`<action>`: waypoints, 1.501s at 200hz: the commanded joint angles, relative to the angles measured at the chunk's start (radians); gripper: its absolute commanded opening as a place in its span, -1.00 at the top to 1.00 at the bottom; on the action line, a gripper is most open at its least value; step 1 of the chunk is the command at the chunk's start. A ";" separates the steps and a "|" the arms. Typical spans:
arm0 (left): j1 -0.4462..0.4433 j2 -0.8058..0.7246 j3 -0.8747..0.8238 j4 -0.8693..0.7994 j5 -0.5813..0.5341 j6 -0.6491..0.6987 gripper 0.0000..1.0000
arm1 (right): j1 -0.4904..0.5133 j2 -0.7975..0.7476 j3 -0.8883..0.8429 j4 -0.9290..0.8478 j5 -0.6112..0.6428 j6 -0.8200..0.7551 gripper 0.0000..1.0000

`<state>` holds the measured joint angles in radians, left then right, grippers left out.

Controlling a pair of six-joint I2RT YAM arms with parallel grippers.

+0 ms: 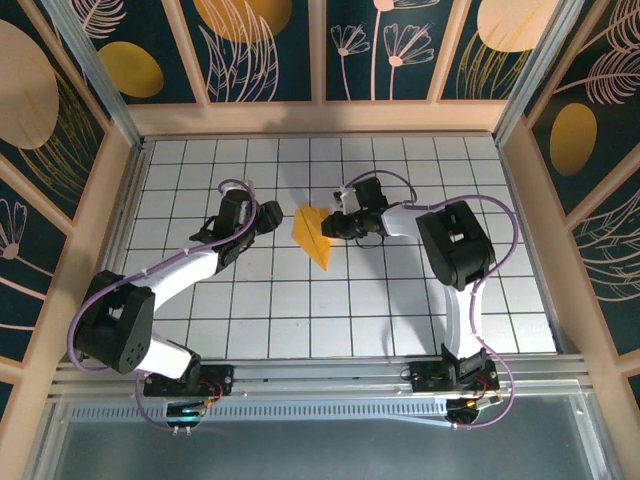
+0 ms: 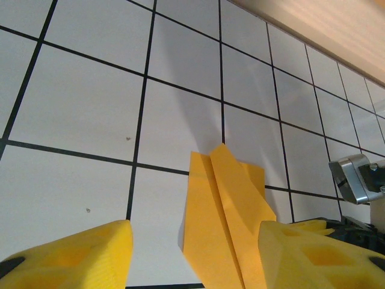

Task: Fold a paper plane with a square sheet of paper (fold left side to right side)
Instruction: Fourth fold the wing at the center of the table, then turn over the paper at the center of the table.

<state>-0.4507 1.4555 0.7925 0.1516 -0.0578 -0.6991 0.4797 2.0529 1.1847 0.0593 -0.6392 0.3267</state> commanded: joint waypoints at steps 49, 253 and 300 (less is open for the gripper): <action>0.016 -0.056 0.019 0.023 0.035 0.001 -0.28 | -0.016 -0.070 -0.025 0.112 -0.058 0.013 1.00; 0.008 0.192 0.118 0.703 0.830 -0.224 -0.13 | -0.223 -0.353 -0.360 1.150 -0.576 0.626 1.00; -0.014 0.240 0.158 0.707 0.839 -0.233 -0.07 | -0.199 -0.360 -0.356 1.101 -0.576 0.589 1.00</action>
<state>-0.4496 1.6711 0.9108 0.7948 0.7494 -0.9207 0.2642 1.7283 0.8345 1.1500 -1.1988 0.9371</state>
